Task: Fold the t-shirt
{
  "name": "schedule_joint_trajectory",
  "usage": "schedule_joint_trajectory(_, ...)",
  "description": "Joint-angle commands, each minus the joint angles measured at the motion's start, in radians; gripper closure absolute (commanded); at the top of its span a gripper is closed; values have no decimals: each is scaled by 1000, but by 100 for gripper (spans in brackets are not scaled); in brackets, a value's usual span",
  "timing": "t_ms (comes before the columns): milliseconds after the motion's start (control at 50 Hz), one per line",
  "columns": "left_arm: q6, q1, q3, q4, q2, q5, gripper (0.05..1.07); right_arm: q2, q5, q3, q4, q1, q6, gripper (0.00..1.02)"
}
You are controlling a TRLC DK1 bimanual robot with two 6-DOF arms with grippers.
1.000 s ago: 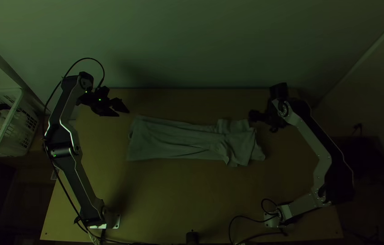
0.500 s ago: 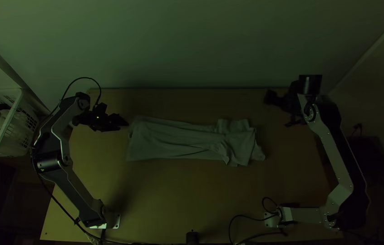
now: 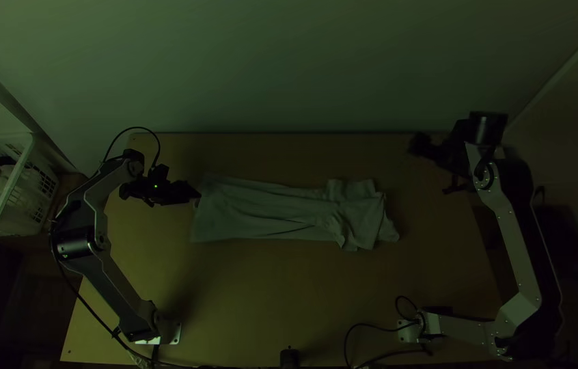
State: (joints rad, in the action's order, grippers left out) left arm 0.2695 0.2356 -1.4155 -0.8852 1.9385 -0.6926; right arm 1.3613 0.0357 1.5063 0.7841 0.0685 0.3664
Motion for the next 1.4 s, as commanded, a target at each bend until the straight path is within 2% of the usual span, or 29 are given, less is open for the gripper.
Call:
schedule_joint_trajectory(0,-13,-33,58,31,-21,-8,10,-41,6,12,12,-7,23,4)
schedule_joint_trajectory(480,-188,-223,127,183,-53,-4,10,-88,6,-1,38,-3,31,4)
schedule_joint_trajectory(680,-265,-283,156,253,-69,56,11,-114,6,-32,38,10,49,4)
schedule_joint_trajectory(780,-314,-303,178,299,-75,91,18,-128,6,-52,38,13,54,4)
schedule_joint_trajectory(820,-320,-309,184,307,-76,104,24,-134,6,-58,38,13,55,4)
schedule_joint_trajectory(860,-340,-314,191,318,-84,116,35,-139,6,-64,38,13,55,4)
schedule_joint_trajectory(940,-362,-321,219,373,-105,139,66,-145,6,-67,38,13,55,4)
schedule_joint_trajectory(1020,-365,-323,224,384,-108,150,105,-149,6,-69,38,13,55,4)
schedule_joint_trajectory(1200,-352,-279,219,345,-147,203,105,-166,6,-86,38,13,55,4)
schedule_joint_trajectory(1380,-271,-190,199,252,-193,265,105,-183,6,-123,33,13,55,4)
